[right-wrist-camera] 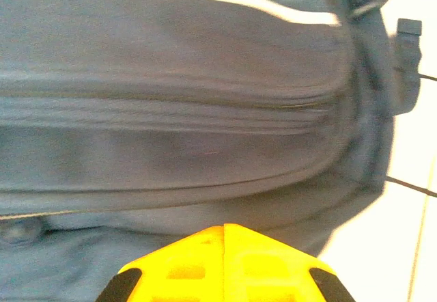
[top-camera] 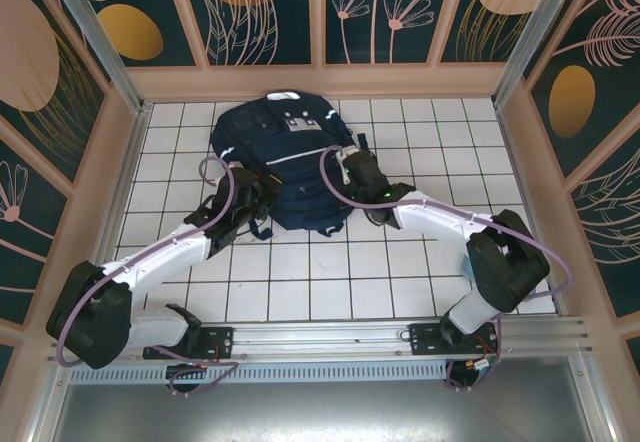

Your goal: Pack the student bag

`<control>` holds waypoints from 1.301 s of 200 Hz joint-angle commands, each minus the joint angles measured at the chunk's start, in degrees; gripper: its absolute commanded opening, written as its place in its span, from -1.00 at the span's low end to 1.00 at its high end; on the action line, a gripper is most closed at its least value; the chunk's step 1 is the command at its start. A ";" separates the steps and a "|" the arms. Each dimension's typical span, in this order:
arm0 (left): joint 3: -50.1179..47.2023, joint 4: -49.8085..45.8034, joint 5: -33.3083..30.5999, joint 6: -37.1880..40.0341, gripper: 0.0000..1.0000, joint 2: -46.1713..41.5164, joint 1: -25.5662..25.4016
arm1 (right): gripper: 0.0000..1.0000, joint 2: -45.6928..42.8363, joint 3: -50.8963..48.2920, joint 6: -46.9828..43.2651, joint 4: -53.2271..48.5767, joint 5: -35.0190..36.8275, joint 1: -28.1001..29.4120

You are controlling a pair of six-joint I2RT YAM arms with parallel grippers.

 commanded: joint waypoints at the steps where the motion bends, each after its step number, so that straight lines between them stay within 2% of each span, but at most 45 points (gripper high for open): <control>1: 0.04 4.17 -0.52 1.74 -1.00 -2.53 0.24 | -0.89 -1.97 -0.58 -1.21 1.37 -4.85 -1.06; 28: 1.44 4.29 1.26 2.63 -1.00 -1.72 0.24 | -0.39 -2.48 0.04 -3.98 1.09 -17.90 1.20; 49: 2.54 4.29 2.31 2.93 -1.00 -1.36 0.27 | -0.06 -2.42 0.00 -4.69 2.50 -20.86 3.68; 77: 3.26 4.31 3.50 2.87 -1.00 -1.10 0.24 | 0.12 -1.35 -0.01 -3.82 6.14 -22.03 4.17; 107: 3.95 4.45 4.19 2.86 -1.00 -0.92 0.24 | 0.15 1.82 2.75 -4.70 6.46 -20.50 4.23; 141: 4.48 4.73 4.98 2.88 -1.00 -0.75 0.24 | 0.07 4.42 5.17 -6.15 6.00 -20.66 4.42; 180: 4.61 5.49 6.10 2.86 -1.00 -0.57 0.26 | -0.30 6.47 6.62 -7.20 5.47 -17.27 5.16; 216: 4.66 6.12 6.83 2.94 -1.00 -0.33 0.27 | -0.47 7.20 6.66 -8.37 6.29 -11.74 6.09; 260: 3.88 5.11 5.02 2.77 -1.00 -1.33 0.24 | -0.96 5.06 4.68 -9.85 7.60 -6.77 6.10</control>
